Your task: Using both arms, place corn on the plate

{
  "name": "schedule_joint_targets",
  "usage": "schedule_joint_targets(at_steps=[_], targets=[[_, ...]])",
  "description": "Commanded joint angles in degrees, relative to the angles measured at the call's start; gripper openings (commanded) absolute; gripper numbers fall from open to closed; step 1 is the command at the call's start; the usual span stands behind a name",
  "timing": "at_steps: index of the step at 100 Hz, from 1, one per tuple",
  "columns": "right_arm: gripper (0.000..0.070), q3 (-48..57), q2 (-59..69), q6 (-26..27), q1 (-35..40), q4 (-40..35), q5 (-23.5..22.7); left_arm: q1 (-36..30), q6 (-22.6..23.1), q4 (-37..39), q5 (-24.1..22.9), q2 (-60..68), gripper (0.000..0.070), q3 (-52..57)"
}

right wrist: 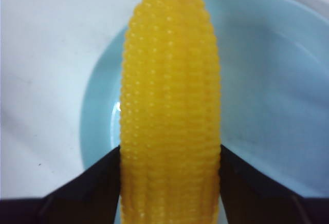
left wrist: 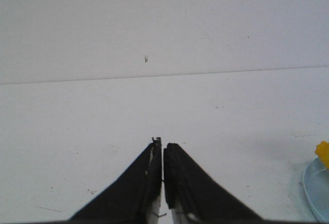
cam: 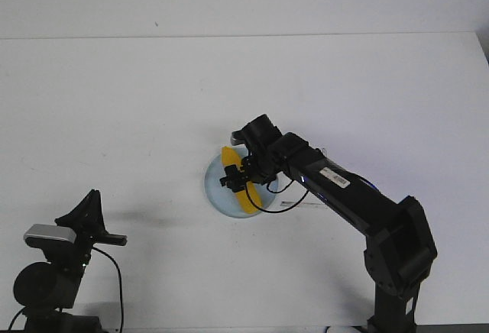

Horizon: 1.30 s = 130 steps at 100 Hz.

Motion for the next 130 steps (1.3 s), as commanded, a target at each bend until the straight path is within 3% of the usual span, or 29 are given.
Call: schedule_joint_targets(at_steps=[1, 11, 49, 72, 80, 94, 115, 125, 130], targets=[[0.0391, 0.8, 2.0, 0.8, 0.3, 0.0, 0.5, 0.1, 0.3, 0.5, 0.1, -0.1, 0.0001, 0.3], [0.0496, 0.8, 2.0, 0.7, 0.3, 0.0, 1.4, 0.1, 0.3, 0.5, 0.1, -0.1, 0.0001, 0.3], [0.0497, 0.9, -1.6, -0.2, 0.4, 2.3, 2.5, 0.1, 0.3, 0.5, 0.1, -0.1, 0.0001, 0.3], [0.0487, 0.8, -8.0, -3.6, 0.4, 3.2, 14.1, 0.1, 0.3, 0.5, 0.1, -0.1, 0.0001, 0.3], [0.0454, 0.7, -9.9, -5.7, 0.4, 2.9, 19.1, 0.1, 0.3, 0.5, 0.1, -0.1, 0.0001, 0.3], [0.0315, -1.9, -14.5, -7.1, 0.0, 4.9, 27.5, 0.1, 0.3, 0.5, 0.1, -0.1, 0.0001, 0.3], [0.0138, -15.0, -25.2, -7.7, -2.1, 16.5, 28.5, 0.1, 0.3, 0.5, 0.1, -0.1, 0.0001, 0.3], [0.0012, -22.5, -30.6, -7.7, -4.2, 21.9, 28.5, 0.1, 0.3, 0.5, 0.1, -0.1, 0.0001, 0.3], [0.0008, -25.8, -33.3, -7.7, -5.6, 24.3, 28.4, 0.1, 0.3, 0.5, 0.1, -0.1, 0.0001, 0.3]])
